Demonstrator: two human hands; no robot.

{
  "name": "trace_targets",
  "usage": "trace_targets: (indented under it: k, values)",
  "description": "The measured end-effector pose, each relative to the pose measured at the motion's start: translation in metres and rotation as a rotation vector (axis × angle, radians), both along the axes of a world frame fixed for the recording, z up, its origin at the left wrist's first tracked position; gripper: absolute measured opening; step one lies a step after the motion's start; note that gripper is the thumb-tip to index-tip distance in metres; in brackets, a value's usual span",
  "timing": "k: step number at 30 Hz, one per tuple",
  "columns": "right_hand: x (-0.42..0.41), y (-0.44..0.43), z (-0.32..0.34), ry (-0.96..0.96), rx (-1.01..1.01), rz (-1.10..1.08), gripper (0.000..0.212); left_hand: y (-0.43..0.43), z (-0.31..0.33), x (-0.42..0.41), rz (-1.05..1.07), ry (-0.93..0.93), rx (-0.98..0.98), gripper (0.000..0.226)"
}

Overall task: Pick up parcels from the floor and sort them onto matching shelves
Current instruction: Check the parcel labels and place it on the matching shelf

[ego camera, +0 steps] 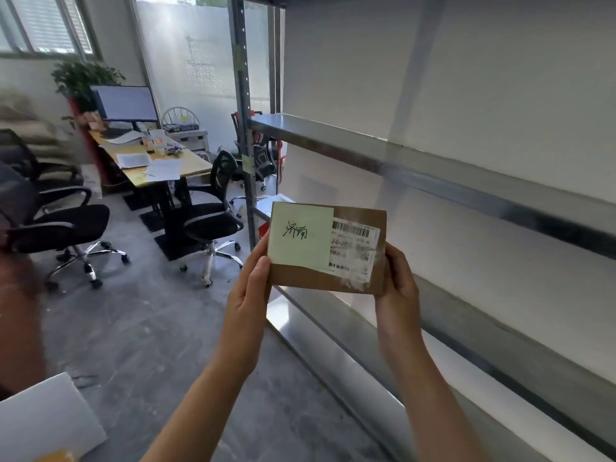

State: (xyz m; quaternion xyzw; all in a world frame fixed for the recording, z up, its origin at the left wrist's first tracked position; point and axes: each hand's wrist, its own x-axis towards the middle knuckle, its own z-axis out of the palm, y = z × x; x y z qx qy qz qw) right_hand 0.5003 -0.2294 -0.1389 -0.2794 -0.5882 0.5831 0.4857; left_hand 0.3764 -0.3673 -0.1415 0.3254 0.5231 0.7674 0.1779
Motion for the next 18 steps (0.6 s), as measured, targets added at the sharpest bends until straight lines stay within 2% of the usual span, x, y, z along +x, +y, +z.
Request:
trace_targets:
  k: [3, 14, 18]
  values:
    - [-0.045, -0.003, 0.004, -0.001, 0.013, 0.053, 0.028, -0.01, 0.001, -0.036, 0.055, 0.01, -0.01, 0.038]
    - [-0.246, -0.04, 0.007, -0.023, 0.047, 0.205, 0.027, -0.055, -0.006, -0.216, 0.214, -0.027, -0.007, 0.053]
    - [-0.304, -0.049, 0.004, -0.009, 0.036, 0.244, 0.027, -0.066, -0.008, -0.274, 0.237, -0.022, -0.015, 0.051]
